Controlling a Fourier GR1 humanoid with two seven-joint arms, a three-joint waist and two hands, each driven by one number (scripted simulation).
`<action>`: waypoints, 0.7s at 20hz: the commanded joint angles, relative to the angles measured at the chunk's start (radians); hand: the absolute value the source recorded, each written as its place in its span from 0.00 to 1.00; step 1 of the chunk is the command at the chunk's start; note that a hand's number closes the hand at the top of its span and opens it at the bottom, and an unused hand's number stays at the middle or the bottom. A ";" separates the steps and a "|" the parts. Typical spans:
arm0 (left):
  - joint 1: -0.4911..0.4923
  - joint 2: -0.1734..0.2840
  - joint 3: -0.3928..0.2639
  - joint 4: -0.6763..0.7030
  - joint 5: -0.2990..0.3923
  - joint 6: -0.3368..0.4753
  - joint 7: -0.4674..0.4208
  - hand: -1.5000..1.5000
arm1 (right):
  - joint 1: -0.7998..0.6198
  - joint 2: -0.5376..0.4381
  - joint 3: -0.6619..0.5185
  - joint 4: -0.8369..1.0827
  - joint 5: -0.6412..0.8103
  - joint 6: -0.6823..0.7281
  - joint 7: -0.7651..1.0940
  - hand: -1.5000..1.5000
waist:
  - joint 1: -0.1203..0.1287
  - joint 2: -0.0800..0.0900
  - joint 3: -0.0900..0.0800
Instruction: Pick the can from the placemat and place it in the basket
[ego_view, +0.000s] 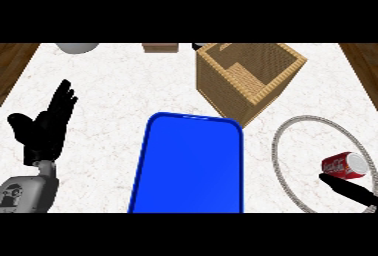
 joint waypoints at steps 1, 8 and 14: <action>-0.033 -0.017 0.008 -0.009 -0.029 0.004 0.046 0.50 | 0.045 0.009 -0.040 -0.004 -0.032 0.048 -0.048 0.00 | -0.003 0.000 0.000; 0.043 -0.065 -0.029 -0.116 -0.086 0.015 0.054 0.50 | -0.099 0.033 -0.075 0.191 -0.031 0.040 -0.125 0.00 | 0.003 0.000 0.001; 0.003 -0.053 0.049 -0.022 -0.067 -0.045 0.029 0.50 | -0.124 0.089 -0.065 0.212 0.044 0.039 -0.093 0.00 | 0.001 0.000 0.000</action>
